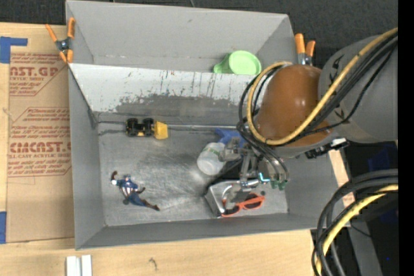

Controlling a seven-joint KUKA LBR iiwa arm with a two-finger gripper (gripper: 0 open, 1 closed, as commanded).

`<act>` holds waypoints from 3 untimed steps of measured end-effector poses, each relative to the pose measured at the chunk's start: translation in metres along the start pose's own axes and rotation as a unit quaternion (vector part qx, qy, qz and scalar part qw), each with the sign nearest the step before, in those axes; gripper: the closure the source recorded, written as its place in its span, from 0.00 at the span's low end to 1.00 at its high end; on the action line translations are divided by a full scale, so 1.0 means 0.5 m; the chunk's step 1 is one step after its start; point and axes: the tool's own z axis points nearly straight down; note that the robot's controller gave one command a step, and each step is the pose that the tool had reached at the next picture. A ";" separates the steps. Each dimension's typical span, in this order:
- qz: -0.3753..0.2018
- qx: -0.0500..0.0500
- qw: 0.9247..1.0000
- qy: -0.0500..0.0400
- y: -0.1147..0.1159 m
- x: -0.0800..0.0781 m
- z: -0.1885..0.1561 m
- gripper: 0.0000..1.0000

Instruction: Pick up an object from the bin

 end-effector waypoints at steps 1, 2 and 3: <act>0.000 0.000 1.000 -0.004 0.000 -0.004 -0.007 0.00; 0.034 -0.001 0.999 -0.006 -0.040 -0.023 0.059 0.00; 0.048 0.000 0.999 -0.004 -0.054 -0.020 0.089 0.00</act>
Offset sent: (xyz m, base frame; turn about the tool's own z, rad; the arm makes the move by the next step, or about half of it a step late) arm 0.0181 -0.0440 -0.0666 0.1438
